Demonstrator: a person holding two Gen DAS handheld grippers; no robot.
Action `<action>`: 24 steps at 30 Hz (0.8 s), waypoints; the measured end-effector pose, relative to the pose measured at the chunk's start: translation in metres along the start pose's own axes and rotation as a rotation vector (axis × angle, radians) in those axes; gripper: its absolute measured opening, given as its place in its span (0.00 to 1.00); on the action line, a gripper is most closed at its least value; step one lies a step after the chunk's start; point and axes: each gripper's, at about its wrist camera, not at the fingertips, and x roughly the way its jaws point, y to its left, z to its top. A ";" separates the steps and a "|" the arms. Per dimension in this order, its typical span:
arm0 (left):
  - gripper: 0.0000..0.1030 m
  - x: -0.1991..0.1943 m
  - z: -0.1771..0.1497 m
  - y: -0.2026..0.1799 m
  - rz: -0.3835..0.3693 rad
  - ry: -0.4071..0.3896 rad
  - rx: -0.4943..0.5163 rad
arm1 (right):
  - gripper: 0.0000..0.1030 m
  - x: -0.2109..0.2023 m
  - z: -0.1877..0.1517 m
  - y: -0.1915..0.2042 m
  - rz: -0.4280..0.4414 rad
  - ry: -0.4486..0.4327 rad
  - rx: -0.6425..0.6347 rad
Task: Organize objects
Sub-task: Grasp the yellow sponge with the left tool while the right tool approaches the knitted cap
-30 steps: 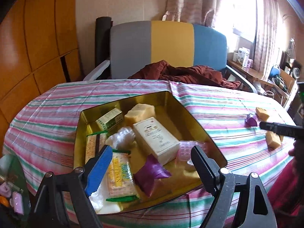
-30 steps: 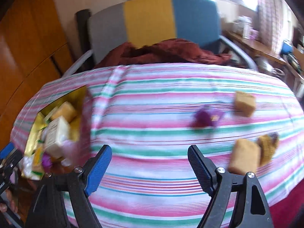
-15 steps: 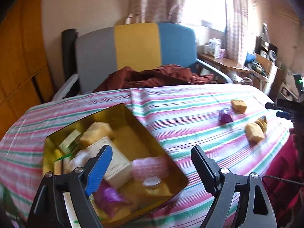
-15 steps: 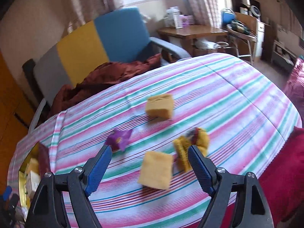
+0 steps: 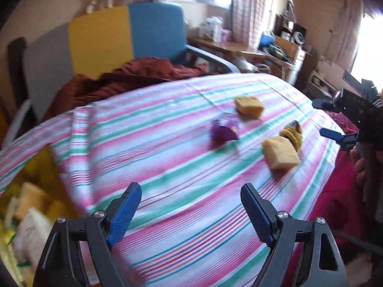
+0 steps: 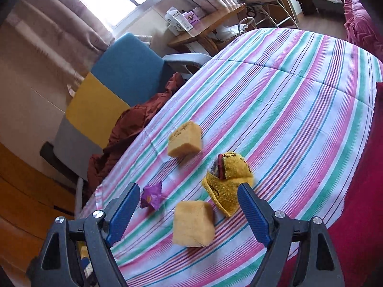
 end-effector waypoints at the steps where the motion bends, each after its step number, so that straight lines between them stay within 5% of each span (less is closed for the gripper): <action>1: 0.83 0.008 0.005 -0.007 -0.025 0.013 0.010 | 0.83 0.000 0.000 0.000 0.012 0.002 0.004; 14: 0.84 0.082 0.052 -0.104 -0.243 0.103 0.128 | 0.83 0.002 0.002 -0.007 0.075 0.007 0.033; 22: 0.87 0.129 0.056 -0.149 -0.225 0.166 0.201 | 0.83 0.004 0.003 -0.009 0.090 0.012 0.040; 23: 0.82 0.135 0.054 -0.149 -0.211 0.177 0.200 | 0.83 0.004 0.003 -0.010 0.091 0.013 0.041; 24: 0.66 0.142 0.052 -0.148 -0.195 0.189 0.191 | 0.83 0.003 0.003 -0.010 0.092 0.012 0.042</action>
